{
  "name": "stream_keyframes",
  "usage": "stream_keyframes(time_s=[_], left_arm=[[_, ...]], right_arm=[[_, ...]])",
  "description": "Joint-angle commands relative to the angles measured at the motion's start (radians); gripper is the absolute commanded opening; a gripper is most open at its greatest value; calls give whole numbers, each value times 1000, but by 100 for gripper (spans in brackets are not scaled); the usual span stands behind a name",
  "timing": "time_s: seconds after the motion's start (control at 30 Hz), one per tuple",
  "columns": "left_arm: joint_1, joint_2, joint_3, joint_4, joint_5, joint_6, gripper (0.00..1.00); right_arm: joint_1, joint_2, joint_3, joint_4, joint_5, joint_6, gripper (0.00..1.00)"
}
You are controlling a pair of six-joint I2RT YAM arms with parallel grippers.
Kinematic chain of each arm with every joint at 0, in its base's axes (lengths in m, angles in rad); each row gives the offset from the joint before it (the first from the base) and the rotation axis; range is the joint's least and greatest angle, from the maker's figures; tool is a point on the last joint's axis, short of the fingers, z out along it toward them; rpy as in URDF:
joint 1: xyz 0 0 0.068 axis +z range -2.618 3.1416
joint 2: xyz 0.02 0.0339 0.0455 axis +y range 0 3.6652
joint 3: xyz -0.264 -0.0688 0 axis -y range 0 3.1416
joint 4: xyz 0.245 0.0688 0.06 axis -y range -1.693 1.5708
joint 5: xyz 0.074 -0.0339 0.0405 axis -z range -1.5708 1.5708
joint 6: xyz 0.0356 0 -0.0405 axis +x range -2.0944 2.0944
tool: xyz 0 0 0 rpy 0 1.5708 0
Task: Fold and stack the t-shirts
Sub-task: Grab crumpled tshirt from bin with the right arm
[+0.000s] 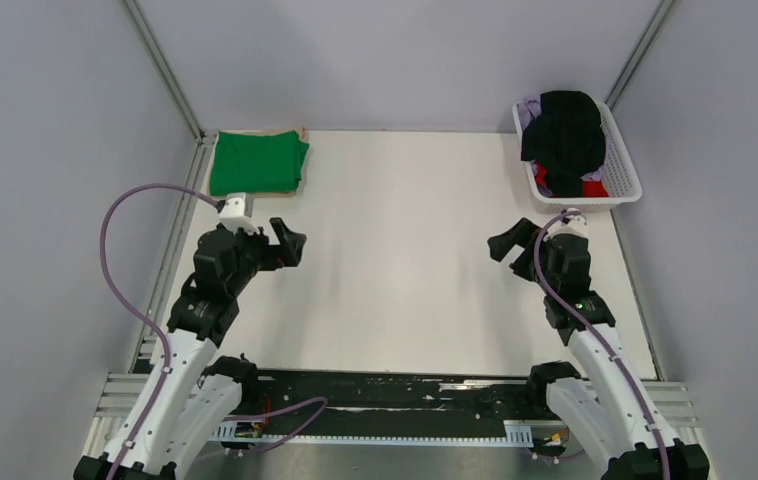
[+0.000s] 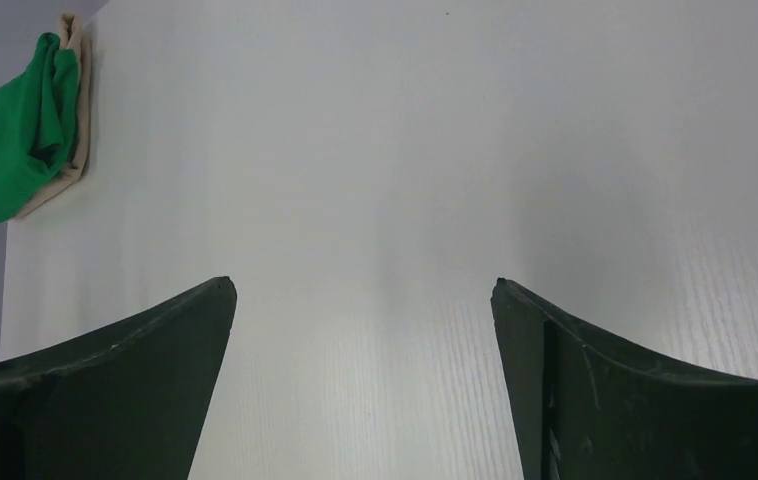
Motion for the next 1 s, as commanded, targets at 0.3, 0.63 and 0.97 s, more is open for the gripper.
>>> stream_keyframes(time_s=[0.3,0.63,0.97], left_arm=[[-1,-22,14,26,-131,-51,100],[-2,-16,2,27,-196,-53,100],[-2,-22,-3,27,-165,-41,100]], right_arm=[[-100,383,436,54,222,-63,100],[-339,997,1038,-11,118,-139,95],[-379,1422,1527,-48,134,-213,90]])
